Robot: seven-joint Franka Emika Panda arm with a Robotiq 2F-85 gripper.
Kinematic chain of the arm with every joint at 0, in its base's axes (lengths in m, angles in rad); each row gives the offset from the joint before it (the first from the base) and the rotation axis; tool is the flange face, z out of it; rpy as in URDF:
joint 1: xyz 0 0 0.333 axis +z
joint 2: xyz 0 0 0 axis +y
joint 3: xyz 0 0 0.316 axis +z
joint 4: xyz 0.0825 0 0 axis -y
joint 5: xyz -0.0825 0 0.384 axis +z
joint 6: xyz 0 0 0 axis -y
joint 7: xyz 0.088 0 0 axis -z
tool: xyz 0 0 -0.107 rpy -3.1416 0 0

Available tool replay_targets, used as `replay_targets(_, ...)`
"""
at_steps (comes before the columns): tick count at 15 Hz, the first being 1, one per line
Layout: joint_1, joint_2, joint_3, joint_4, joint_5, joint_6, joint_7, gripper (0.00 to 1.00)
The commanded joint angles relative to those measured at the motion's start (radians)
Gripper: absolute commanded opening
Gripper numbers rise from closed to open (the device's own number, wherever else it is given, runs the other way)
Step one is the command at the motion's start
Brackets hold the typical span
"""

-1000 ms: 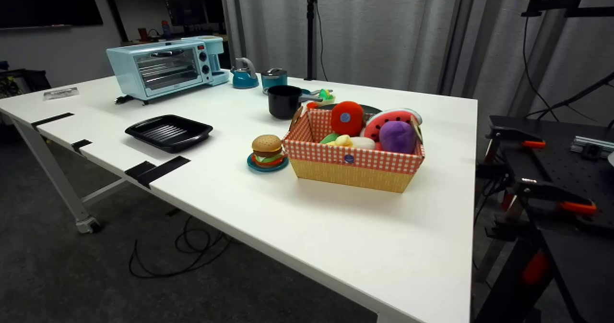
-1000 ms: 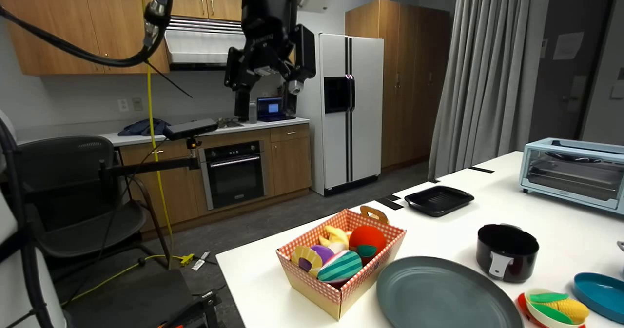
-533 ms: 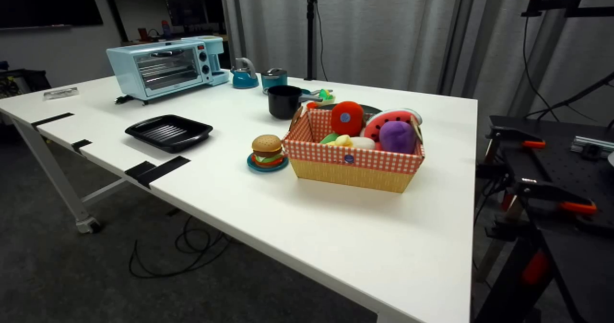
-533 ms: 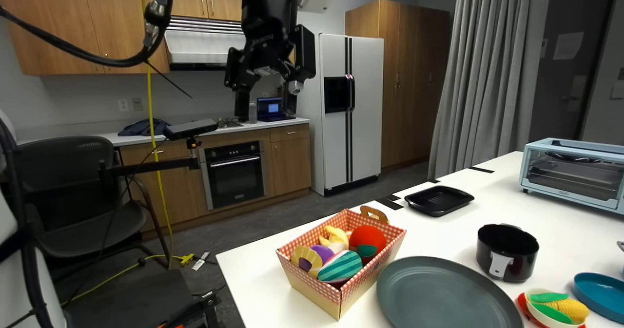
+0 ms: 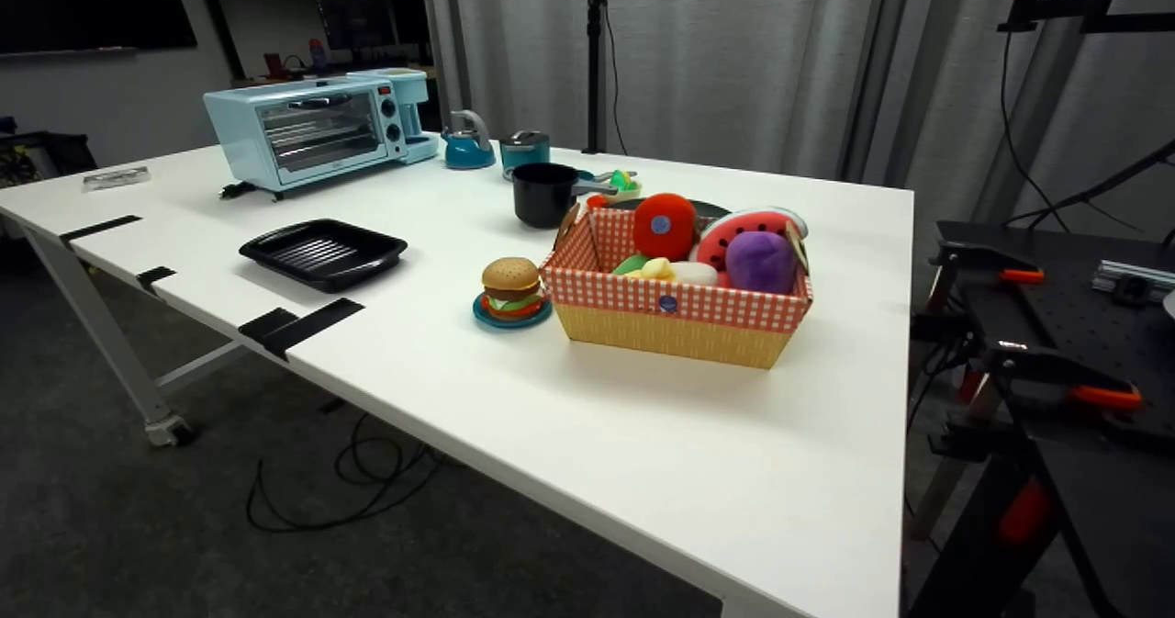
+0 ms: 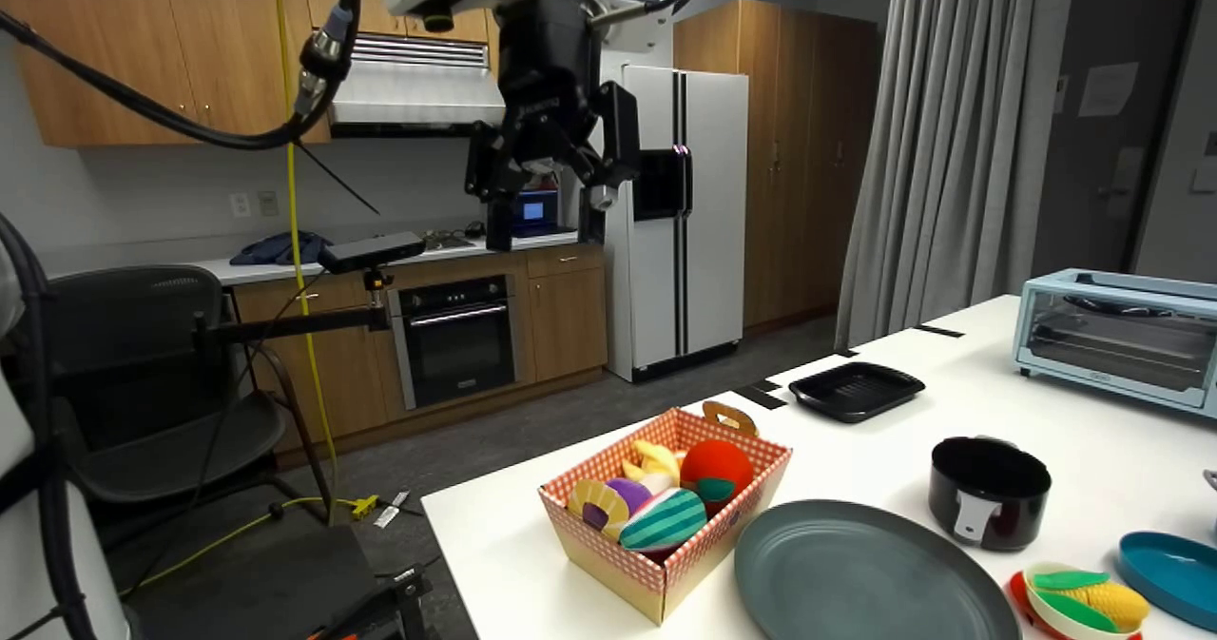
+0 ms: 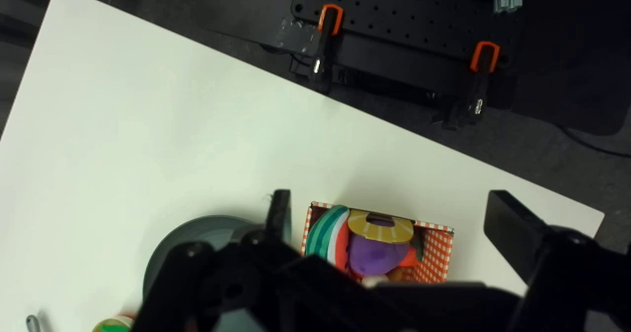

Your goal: Put the orange, banana and pear plush toys on the plate then put the orange and banana back in the box

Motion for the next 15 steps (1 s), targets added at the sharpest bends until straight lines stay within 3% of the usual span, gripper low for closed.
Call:
replay_targets(1, 0.009, 0.065, -0.002, 0.016, -0.025, 0.073, 0.026, 1.0)
replay_targets(15, -0.007, 0.379, 0.004, 0.074, -0.048, 0.455, 0.105, 1.0)
